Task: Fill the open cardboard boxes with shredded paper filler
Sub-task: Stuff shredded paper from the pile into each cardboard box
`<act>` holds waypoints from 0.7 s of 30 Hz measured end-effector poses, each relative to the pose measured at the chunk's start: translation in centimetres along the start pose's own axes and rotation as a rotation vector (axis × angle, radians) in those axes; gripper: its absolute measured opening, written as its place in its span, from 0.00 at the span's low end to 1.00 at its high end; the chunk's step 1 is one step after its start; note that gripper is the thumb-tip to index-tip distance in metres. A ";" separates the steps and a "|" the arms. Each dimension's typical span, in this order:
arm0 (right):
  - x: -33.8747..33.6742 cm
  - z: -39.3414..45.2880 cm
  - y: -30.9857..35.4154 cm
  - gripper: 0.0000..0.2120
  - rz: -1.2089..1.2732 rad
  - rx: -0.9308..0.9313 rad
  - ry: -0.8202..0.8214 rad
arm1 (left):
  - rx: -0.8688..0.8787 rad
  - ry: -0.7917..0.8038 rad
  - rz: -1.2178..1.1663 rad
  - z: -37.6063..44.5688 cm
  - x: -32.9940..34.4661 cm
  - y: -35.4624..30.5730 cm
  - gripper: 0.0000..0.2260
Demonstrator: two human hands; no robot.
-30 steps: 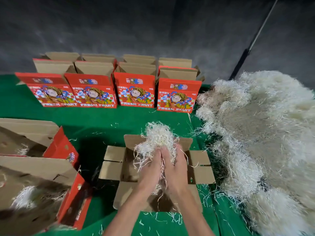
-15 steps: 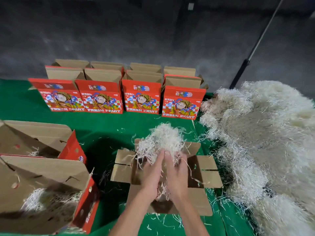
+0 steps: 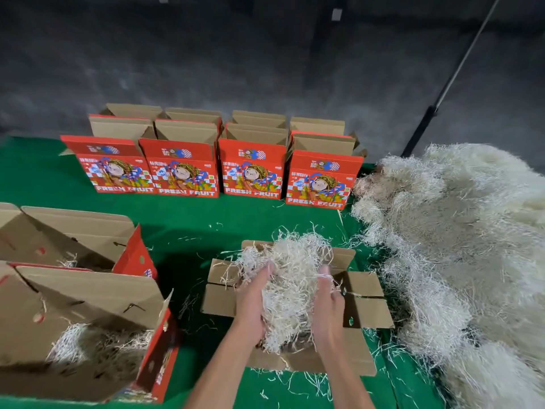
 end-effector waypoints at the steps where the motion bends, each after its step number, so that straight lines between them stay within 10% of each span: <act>1: 0.4 0.0 0.1 0.40 0.054 -0.023 -0.008 | -0.006 -0.004 0.066 0.0 0.4 0.3 0.45; 7: 0.6 0.6 0.1 0.09 -0.147 -0.241 0.134 | 0.041 0.069 0.243 -0.5 0.7 1.2 0.52; 17: -2.0 1.9 -2.0 0.12 0.222 -0.049 -0.128 | -0.076 -0.294 0.005 -0.2 -1.3 1.1 0.47; 21: -1.7 2.0 -2.4 0.20 0.161 -0.044 -0.105 | -0.131 -0.112 0.028 -1.4 -0.2 1.1 0.41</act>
Point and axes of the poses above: each hand's wrist, its own z-axis towards the middle knuckle, its own x-axis out of the palm, y = z × x, the point moved 2 cm from there along z, towards the middle knuckle, and after that the axes turned 12 degrees about x, right-handed, at the moved point
